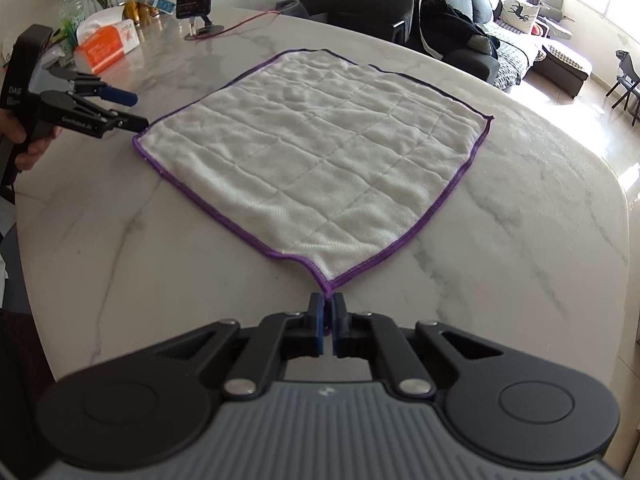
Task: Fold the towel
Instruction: 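Close the right gripper on the towel corner, then lift the held corner and carry it across the towel toward the opposite corner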
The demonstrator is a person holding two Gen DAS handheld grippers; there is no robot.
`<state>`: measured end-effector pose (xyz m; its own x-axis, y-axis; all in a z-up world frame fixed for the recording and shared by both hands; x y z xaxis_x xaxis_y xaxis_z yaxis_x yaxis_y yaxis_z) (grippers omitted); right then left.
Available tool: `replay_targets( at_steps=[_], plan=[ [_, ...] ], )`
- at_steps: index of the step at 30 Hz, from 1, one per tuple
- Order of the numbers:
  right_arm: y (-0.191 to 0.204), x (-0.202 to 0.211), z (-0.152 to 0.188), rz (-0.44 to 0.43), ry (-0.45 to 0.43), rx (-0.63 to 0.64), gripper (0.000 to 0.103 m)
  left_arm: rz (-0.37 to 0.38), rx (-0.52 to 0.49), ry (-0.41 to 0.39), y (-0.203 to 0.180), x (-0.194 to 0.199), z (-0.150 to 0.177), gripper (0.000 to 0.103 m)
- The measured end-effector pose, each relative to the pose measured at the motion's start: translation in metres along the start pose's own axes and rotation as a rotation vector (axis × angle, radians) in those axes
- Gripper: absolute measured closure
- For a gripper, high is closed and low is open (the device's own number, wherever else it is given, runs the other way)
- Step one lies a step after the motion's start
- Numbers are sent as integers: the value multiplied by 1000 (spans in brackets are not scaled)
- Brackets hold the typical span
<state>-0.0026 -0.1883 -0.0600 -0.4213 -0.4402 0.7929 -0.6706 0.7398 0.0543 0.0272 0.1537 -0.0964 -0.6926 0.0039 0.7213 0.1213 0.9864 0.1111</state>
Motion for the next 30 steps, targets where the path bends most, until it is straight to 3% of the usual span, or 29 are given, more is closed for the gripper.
replay_targets(
  at_steps=[4, 13, 30],
  plan=[
    [4, 3, -9, 16, -6, 22, 99, -31, -8, -15, -4, 8, -2, 30],
    [12, 0, -48, 23, -53, 71, 99, 13, -17, -52, -20, 27, -7, 30],
    [27, -23, -127, 8, -126, 145, 99, 49, -27, -57, -37, 28, -13, 30]
  ],
)
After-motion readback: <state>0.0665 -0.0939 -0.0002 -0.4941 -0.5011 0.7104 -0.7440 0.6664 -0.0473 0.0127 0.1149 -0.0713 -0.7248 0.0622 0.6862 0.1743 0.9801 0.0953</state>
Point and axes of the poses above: each gripper's, at about its wrist camera, not at the fingertips, and x roughly against the way its jaws point, y to its left, z to its underside, the point moved 7 cm from there along -x, roughly the way its jaws point, and after that the axes turned 4 degrees about -z, right-handed, at the moved point
